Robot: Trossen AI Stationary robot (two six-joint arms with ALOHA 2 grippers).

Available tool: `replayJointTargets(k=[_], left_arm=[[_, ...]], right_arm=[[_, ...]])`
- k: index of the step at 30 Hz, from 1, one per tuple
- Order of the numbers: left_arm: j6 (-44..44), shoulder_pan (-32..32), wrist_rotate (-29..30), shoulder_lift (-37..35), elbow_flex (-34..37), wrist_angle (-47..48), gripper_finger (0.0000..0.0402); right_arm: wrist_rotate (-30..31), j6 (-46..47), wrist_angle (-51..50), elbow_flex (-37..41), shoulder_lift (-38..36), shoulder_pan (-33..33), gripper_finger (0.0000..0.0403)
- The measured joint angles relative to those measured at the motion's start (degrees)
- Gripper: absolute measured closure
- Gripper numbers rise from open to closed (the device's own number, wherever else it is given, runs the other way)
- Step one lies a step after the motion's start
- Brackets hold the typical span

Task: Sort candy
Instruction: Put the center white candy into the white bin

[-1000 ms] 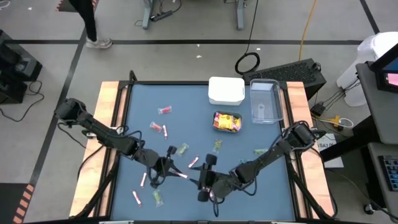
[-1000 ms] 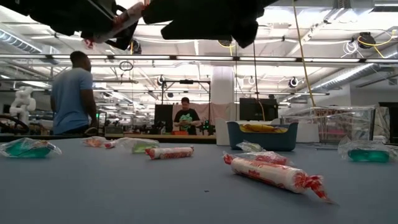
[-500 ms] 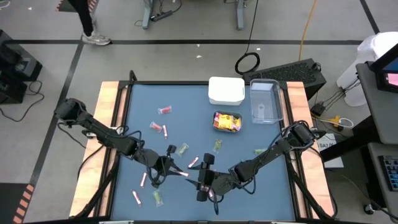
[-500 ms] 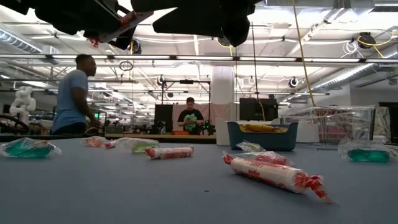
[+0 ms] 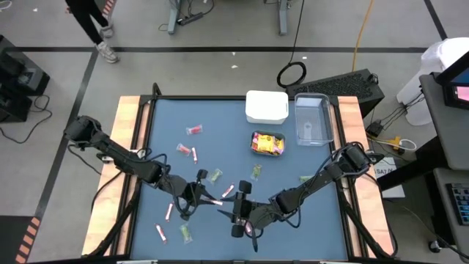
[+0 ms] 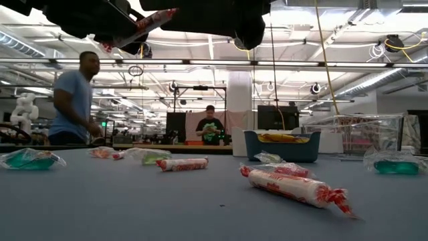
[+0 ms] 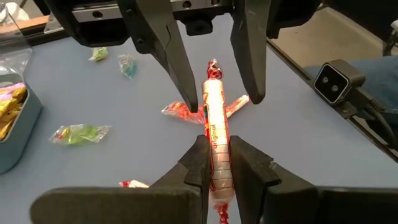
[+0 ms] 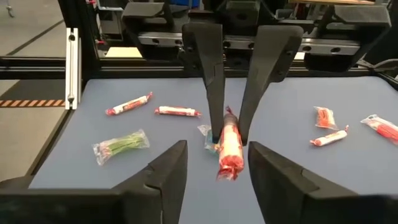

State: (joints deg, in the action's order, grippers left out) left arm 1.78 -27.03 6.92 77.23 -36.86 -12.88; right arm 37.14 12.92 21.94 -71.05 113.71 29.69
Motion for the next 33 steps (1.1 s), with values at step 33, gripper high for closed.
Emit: replayJointTargets(k=[33], left_arm=[[-10.4,0.0,2.4,0.0,0.0,-0.6,0.0329]], right_arm=[[1.6,2.9,-1.9,0.0,0.0,-1.0,0.0364]])
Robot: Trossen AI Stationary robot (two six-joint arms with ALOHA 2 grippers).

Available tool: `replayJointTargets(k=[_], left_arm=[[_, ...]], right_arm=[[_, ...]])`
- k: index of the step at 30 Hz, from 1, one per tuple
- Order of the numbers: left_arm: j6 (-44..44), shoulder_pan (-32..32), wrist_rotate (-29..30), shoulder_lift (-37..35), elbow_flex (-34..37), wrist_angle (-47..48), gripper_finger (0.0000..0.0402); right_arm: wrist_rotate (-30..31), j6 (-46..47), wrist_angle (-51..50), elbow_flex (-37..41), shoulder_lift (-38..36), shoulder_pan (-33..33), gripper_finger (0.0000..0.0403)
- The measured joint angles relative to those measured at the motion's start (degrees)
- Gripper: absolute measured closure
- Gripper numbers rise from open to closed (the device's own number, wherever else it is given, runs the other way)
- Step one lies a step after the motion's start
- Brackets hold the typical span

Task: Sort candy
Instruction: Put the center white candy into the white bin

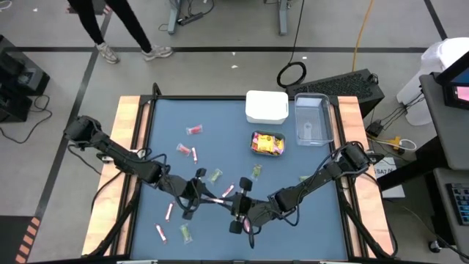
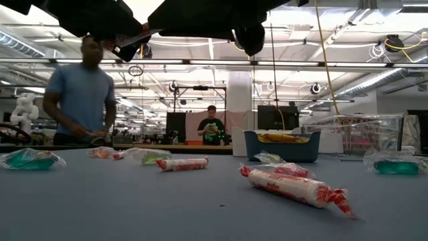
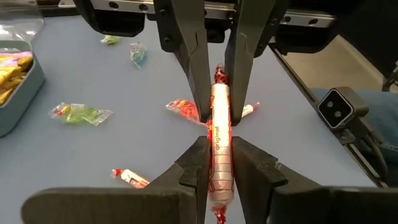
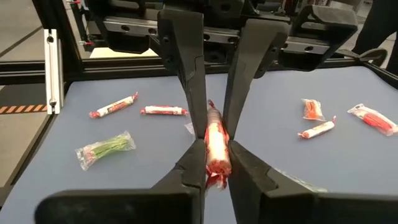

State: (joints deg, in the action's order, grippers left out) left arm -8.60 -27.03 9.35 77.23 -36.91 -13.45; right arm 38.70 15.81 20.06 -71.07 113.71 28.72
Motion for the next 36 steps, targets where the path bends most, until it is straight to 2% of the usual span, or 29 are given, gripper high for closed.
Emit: replayJointTargets(k=[8,14,20,29,33,36], left_arm=[[0.3,-1.3,0.0,-0.9,0.0,-0.2,0.0328],[0.3,-2.5,0.0,-6.1,0.0,1.2,0.0328],[1.5,-3.7,0.9,-11.2,0.0,6.1,0.0328],[1.4,-4.6,8.7,-12.6,0.0,13.8,0.0328],[1.4,-4.5,10.7,-12.6,0.0,15.1,0.0328],[1.4,-4.6,10.7,-12.6,0.0,15.9,0.0328]], right_arm=[[2.3,-0.4,-1.5,0.0,0.0,1.4,0.0361],[3.2,-2.7,-2.5,0.0,-1.0,2.1,0.0360],[3.4,-22.4,-2.2,0.0,-3.8,4.9,0.0360],[6.5,-60.5,-0.2,0.0,-4.6,6.3,0.0360],[6.6,-70.2,0.2,0.0,-4.6,5.9,0.0360],[6.4,-71.9,0.9,0.0,-4.6,5.7,0.0360]])
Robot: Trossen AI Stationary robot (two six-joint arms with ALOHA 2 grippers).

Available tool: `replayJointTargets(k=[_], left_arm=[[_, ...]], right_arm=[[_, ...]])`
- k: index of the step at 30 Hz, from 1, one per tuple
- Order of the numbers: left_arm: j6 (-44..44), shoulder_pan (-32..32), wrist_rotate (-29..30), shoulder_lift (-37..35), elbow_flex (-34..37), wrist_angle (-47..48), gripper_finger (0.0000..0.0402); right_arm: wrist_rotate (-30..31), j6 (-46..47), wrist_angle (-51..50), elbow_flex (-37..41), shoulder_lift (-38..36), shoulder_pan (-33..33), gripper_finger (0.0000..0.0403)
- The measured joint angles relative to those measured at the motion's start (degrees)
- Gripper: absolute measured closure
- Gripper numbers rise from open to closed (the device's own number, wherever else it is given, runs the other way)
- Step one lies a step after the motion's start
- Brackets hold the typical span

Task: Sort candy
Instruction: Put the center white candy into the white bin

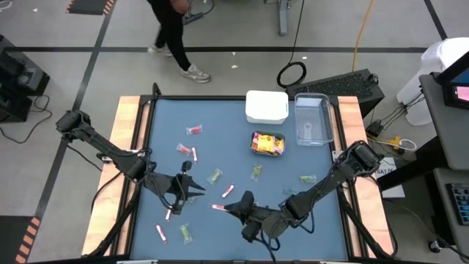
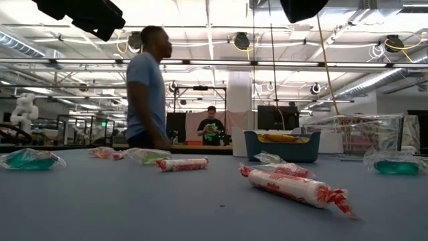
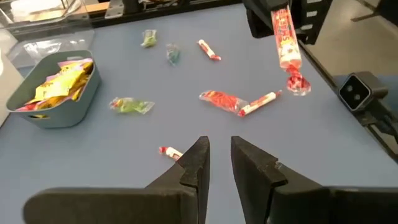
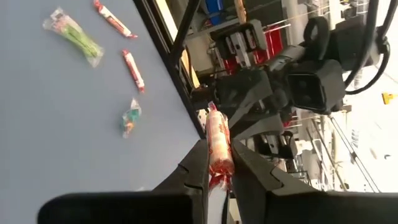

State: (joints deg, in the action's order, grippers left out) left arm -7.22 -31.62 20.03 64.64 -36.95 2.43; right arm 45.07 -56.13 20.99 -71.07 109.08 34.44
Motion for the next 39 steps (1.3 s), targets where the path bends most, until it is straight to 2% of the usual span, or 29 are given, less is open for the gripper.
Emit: replayJointTargets(k=[24,31,39], left_arm=[[-0.1,0.0,0.0,0.0,0.0,0.2,0.0328],[-0.2,0.0,0.0,0.0,0.0,1.0,0.0328],[-1.3,0.0,0.5,0.0,0.1,2.6,0.0328]], right_arm=[[-0.2,8.6,0.6,0.0,0.0,0.0,0.0360],[-0.1,23.8,0.6,0.0,0.0,0.0,0.0360],[0.0,50.2,1.2,0.0,0.0,-0.8,0.0360]])
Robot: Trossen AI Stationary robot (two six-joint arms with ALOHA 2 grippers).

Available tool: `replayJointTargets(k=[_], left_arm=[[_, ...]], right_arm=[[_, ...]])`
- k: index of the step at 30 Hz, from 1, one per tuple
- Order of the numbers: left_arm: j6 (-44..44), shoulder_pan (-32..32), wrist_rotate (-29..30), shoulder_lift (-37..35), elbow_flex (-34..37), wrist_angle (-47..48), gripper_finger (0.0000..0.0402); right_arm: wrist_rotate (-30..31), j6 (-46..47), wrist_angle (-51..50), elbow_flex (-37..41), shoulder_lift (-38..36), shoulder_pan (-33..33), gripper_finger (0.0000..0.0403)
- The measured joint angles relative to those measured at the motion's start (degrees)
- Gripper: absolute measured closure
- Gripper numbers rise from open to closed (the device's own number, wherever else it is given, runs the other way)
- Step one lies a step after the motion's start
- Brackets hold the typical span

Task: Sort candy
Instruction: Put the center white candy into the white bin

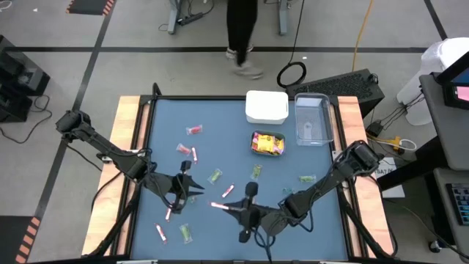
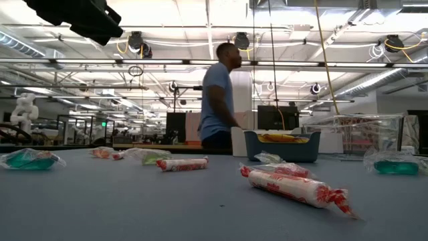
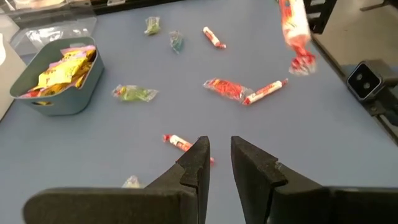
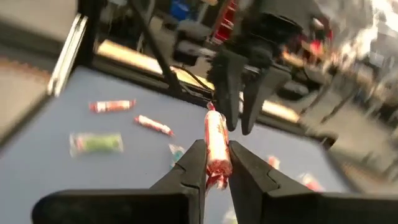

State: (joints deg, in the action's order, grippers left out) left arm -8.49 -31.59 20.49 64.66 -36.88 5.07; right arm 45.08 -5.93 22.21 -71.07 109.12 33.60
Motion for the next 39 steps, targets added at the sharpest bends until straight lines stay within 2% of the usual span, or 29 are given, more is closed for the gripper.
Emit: replayJointTargets(k=[11,15,19,25,30,34,39], left_arm=[[-0.2,0.0,1.4,0.0,0.0,2.2,0.0328],[-0.3,0.0,3.2,0.0,0.0,4.2,0.0328],[-1.4,0.0,4.2,0.0,0.0,6.3,0.0328],[-1.7,0.0,7.4,0.0,0.0,9.2,0.0328],[-1.7,0.2,16.4,0.0,0.0,11.1,0.0328],[-1.7,1.7,23.1,0.0,0.0,12.8,0.0328],[-1.7,5.0,23.4,0.0,0.0,15.0,0.0328]], right_arm=[[-0.4,34.3,-0.2,0.0,0.0,-2.6,0.0360],[-0.4,39.4,-0.2,0.0,0.0,-3.3,0.0359],[-0.4,39.7,-0.5,0.0,0.3,-3.7,0.0355],[2.2,34.6,-0.5,0.0,0.3,-4.7,0.0353],[5.2,28.1,-1.3,0.0,-0.6,-7.1,0.0353],[6.2,24.5,-6.2,0.0,-3.0,-10.6,0.0353],[6.1,20.4,-15.1,0.0,-6.2,-16.5,0.0353]])
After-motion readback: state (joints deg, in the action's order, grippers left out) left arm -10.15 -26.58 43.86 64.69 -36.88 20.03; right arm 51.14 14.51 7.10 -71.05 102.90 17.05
